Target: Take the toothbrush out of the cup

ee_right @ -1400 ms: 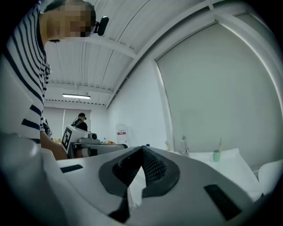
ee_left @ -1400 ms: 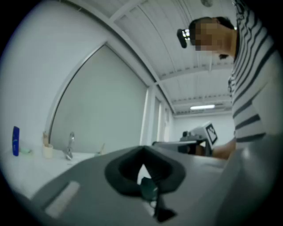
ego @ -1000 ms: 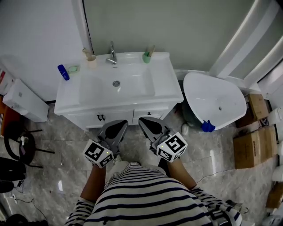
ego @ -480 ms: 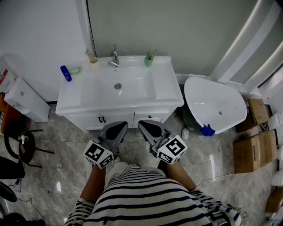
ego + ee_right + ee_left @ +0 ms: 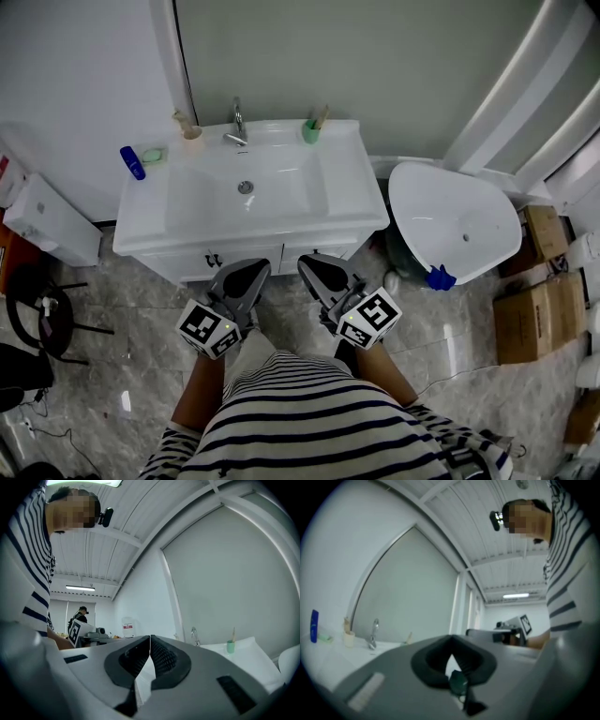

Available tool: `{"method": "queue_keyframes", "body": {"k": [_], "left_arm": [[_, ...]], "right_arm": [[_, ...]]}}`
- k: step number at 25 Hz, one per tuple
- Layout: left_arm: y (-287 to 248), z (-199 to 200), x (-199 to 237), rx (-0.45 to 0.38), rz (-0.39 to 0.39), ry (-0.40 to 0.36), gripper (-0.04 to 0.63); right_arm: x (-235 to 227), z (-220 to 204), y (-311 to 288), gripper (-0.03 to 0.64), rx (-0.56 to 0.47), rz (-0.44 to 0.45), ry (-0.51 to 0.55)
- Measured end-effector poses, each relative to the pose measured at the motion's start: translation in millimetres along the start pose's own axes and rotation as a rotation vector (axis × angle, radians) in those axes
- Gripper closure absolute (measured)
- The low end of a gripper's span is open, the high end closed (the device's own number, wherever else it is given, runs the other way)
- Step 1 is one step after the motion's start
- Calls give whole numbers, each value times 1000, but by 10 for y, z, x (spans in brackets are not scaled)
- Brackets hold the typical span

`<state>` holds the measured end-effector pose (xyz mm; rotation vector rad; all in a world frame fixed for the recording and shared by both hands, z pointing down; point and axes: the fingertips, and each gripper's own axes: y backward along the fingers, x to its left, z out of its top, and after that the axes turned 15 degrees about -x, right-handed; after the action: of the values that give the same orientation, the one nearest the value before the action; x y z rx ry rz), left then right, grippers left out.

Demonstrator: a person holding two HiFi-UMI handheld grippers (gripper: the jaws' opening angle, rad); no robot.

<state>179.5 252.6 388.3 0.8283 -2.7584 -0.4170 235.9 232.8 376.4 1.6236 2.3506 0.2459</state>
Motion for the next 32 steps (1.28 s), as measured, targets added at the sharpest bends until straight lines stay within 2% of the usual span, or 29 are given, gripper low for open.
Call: {"method": "queue_keyframes", "body": {"k": [8, 15, 23, 32], "left_arm": [[-244, -95, 712, -1, -3, 36, 588], [-588, 71, 1606, -26, -24, 24, 588], [-789, 164, 2425, -33, -56, 25, 588], [-902, 161, 2804, -43, -106, 69, 588]], "right_arm": [[-442, -204, -548, 611, 12, -22, -10], [-840, -264, -1373, 611, 8, -9, 9], [-1174, -476, -2126, 611, 34, -20, 28], [-1348, -620, -2492, 611, 84, -41, 55]]}}
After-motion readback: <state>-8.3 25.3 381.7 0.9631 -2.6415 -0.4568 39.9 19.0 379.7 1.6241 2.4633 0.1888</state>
